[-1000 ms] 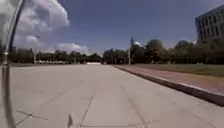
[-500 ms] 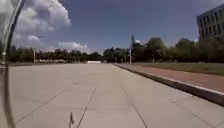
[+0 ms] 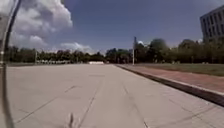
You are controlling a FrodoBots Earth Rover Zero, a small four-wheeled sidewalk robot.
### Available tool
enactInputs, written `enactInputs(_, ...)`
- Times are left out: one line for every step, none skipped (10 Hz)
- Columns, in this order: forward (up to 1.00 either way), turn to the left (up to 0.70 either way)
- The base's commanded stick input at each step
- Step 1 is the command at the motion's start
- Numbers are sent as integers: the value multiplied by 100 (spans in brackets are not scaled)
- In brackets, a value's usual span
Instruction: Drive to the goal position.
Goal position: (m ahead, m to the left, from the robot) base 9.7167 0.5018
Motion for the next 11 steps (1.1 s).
enactInputs(85, -22)
enactInputs(85, -30)
enactInputs(85, -32)
enactInputs(85, -27)
enactInputs(85, 0)
enactInputs(85, 0)
enactInputs(85, 0)
enactInputs(85, 0)
enactInputs(85, 0)
enactInputs(85, 0)
enactInputs(85, 0)
